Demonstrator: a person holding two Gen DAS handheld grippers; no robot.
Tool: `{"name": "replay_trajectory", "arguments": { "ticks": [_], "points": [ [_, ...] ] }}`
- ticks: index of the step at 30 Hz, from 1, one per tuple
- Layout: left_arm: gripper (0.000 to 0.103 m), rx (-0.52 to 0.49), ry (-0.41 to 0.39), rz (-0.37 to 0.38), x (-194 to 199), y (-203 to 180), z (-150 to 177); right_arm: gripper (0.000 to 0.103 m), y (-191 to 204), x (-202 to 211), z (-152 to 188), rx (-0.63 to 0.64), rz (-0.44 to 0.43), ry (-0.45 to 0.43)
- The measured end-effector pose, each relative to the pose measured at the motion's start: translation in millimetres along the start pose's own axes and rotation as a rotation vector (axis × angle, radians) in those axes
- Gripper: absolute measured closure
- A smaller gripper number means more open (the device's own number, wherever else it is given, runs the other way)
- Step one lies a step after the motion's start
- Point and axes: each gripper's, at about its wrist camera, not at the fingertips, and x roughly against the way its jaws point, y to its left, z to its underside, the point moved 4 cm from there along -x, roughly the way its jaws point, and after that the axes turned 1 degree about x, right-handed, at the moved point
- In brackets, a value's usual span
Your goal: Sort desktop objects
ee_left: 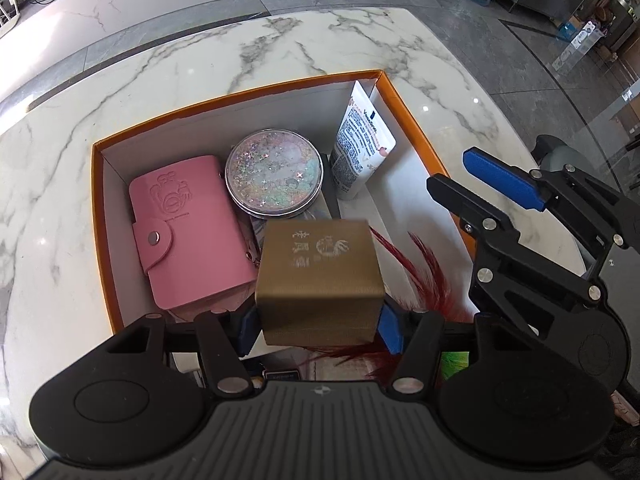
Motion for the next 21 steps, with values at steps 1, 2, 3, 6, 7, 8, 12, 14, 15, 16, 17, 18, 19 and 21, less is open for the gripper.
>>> {"name": "replay_trajectory", "arguments": {
  "ticks": [1,2,3,6,7,8,12,14,15,16,17,18,19,21],
  "points": [
    [0.034,0.002,-0.002,0.002,0,0,0,0.073,0,0,0,-0.001,0.001,-0.001],
    [0.034,0.006,-0.003,0.005,-1,0,-1,0.073,0,0,0,-0.002,0.002,-0.001],
    [0.034,0.010,-0.002,0.002,-3,1,-1,0.073,0,0,0,-0.002,0.002,-0.002],
    [0.034,0.030,0.001,-0.010,-9,5,-1,0.073,1,1,0,0.000,0.000,-0.003],
    [0.034,0.042,0.004,-0.003,-11,6,0,0.073,0,2,0,0.000,0.000,-0.004],
    [0.034,0.050,-0.001,0.006,-11,7,0,0.073,0,2,0,0.000,0.000,-0.005],
    [0.034,0.105,0.002,0.031,-12,10,-5,0.074,1,1,0,0.002,0.002,-0.002],
    [0.034,0.119,0.020,0.027,-14,10,-7,0.074,0,1,0,0.002,0.011,0.000],
    [0.034,0.123,0.025,0.023,-14,10,-9,0.074,0,1,0,-0.002,0.010,0.000],
    [0.034,0.128,0.032,0.021,-15,10,-10,0.074,-1,1,0,-0.004,0.011,-0.001],
    [0.034,0.134,0.039,0.019,-16,10,-12,0.074,-1,1,0,-0.004,0.013,-0.002],
    [0.034,0.140,0.049,0.019,-18,11,-14,0.074,-1,1,0,-0.004,0.014,-0.002],
    [0.034,0.147,0.065,0.022,-20,11,-16,0.074,-1,1,0,-0.003,0.014,-0.003],
    [0.034,0.164,0.098,0.032,-27,14,-20,0.074,-1,1,1,-0.004,0.015,-0.003]
  ]
}}
